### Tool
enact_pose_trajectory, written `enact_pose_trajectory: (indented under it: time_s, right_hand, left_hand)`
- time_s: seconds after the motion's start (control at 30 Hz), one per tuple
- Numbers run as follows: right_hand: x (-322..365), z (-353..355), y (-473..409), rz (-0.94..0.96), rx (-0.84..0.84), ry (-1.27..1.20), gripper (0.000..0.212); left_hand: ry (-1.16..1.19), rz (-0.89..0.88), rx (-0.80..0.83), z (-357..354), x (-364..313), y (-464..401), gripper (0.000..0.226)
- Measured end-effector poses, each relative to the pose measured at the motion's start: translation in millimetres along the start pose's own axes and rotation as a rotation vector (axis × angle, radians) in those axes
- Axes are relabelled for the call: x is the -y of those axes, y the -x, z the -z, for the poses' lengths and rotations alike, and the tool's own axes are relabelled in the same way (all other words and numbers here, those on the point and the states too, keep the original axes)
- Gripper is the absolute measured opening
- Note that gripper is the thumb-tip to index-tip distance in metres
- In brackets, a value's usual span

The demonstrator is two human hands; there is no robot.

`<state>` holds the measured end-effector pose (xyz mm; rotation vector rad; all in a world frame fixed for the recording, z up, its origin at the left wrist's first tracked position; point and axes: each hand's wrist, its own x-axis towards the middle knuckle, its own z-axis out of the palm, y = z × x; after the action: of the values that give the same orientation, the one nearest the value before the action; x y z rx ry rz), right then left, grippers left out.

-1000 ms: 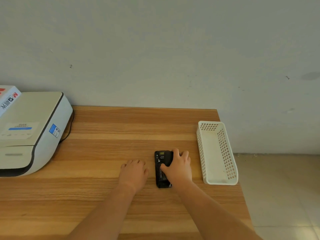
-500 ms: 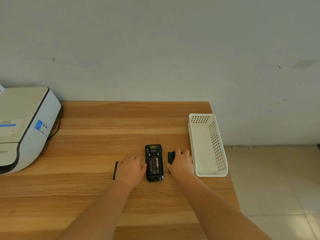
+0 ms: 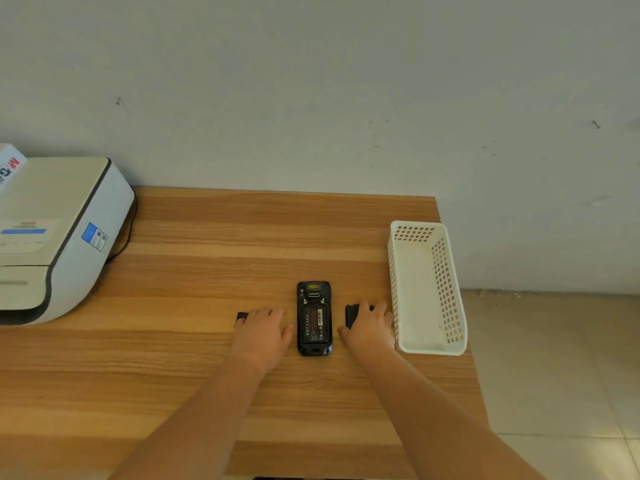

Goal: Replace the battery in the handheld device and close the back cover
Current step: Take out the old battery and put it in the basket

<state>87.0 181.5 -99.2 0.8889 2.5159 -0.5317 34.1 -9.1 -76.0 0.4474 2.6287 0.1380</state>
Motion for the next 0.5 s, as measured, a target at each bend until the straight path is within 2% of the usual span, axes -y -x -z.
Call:
enact_pose_trajectory:
  time_s: [0.23, 0.5]
  right_hand:
    - [8.9, 19.9, -1.9, 0.155, -0.092, -0.051, 0.052]
    - [23.7, 8.8, 3.6, 0.608, 0.071, 0.167, 0.059]
  left_hand:
    - [0.006, 0.000, -0.011, 6.9, -2.6, 1.0, 0.045]
    - [0.023, 0.005, -0.010, 12.5, 6.7, 6.9, 0.043]
